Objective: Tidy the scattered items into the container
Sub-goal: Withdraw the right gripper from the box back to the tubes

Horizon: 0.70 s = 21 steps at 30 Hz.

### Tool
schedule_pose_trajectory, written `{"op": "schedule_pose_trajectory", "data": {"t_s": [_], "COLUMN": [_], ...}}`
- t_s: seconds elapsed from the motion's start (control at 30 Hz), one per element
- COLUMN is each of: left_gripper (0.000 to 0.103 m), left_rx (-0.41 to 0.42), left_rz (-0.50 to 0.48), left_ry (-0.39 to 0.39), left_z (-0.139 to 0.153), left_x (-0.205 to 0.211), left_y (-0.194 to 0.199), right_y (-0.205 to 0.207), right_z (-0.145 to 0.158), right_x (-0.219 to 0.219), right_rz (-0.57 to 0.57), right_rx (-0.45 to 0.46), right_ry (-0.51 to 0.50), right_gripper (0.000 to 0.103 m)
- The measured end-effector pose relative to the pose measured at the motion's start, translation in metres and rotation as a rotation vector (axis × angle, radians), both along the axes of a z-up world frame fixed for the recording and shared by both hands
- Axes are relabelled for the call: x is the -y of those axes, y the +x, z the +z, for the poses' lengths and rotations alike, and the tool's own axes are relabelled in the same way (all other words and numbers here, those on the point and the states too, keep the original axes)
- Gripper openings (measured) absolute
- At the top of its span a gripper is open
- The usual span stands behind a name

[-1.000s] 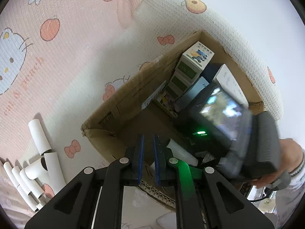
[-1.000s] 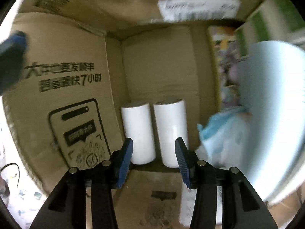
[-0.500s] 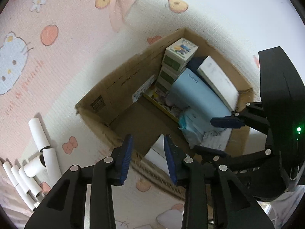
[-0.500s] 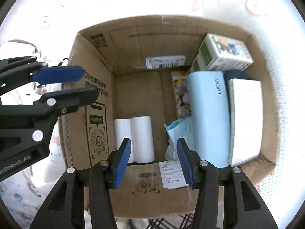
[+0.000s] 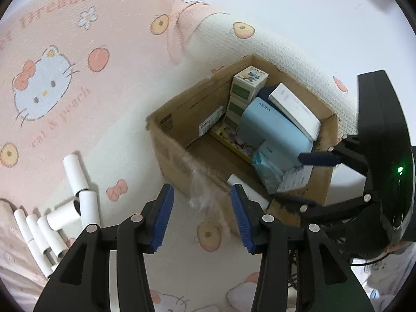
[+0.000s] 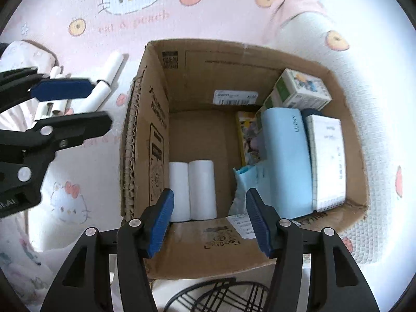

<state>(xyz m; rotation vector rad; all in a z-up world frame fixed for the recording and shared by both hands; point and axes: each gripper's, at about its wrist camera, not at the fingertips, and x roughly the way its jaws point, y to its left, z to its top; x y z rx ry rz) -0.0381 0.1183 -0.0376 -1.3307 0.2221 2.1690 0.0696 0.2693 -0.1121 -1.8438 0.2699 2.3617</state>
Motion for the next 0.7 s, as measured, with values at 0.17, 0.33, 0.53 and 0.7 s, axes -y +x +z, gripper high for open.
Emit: {"op": "schedule_pose_trajectory", "data": {"t_s": [0.17, 0.33, 0.53, 0.7], "left_gripper": [0.052, 0.053, 0.053, 0.053], "left_rx": [-0.046, -0.064, 0.022, 0.095], "left_rz": [0.042, 0.139, 0.263, 0.428], "left_ry": [0.003, -0.022, -0.003, -0.003], "left_z": [-0.014, -0.042, -0.066, -0.085], "left_x": [0.027, 0.059, 0.102, 0.147], "left_y": [0.016, 0.027, 0.034, 0.03], "right_y": [0.016, 0.026, 0.025, 0.022], "right_z": [0.002, 0.014, 0.029, 0.041], "right_x": [0.006, 0.027, 0.062, 0.085], "right_rz": [-0.046, -0.023, 0.041, 0.156], "right_rx": [-0.048, -0.155, -0.321, -0.503], "right_ry": [-0.043, 0.086, 0.223, 0.121], "right_gripper": [0.056, 0.056, 0.056, 0.068]}}
